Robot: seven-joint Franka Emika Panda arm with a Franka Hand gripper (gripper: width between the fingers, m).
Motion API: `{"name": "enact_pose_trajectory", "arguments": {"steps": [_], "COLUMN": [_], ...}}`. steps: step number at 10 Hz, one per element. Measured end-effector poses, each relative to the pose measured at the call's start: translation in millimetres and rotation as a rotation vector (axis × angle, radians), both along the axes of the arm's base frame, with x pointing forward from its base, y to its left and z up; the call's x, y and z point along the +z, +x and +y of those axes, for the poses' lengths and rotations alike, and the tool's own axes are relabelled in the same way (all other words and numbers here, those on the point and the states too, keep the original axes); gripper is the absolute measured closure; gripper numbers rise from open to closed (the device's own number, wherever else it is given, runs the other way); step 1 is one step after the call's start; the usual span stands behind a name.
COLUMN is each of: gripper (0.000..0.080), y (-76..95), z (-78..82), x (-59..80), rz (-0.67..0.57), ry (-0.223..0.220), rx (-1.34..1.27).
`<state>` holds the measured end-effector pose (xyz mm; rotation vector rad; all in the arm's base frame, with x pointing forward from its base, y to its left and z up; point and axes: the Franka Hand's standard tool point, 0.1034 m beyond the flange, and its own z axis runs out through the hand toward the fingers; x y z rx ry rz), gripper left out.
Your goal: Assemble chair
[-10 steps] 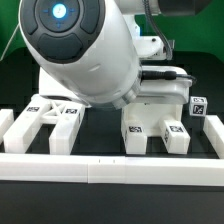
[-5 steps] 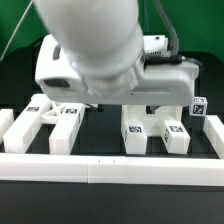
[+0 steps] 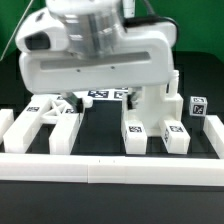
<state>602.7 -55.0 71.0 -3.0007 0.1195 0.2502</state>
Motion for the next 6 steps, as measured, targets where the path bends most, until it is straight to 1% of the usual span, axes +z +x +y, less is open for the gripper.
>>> {"name": "enact_pose_trajectory", "arguments": {"steps": [1,2,3,4,6], "gripper": [0.0151,0.0151,0.0151,0.0151,0.0151], "y": [0.0,7.0,6.3,-6.7,-16.0], "z": [0.8,-2.8,-9.0,-18.8,-35.9], "x": [-1.3,-1.6,-4.4,-15.3,-22.1], "rz": [-0.041,-0.126,-0.202,-0.208,-0.197], "ry": [-0.013,-0.04,-0.069,-0.075,-0.076], "rx": [-0.003,-0.008,0.0,0.081,0.099]}}
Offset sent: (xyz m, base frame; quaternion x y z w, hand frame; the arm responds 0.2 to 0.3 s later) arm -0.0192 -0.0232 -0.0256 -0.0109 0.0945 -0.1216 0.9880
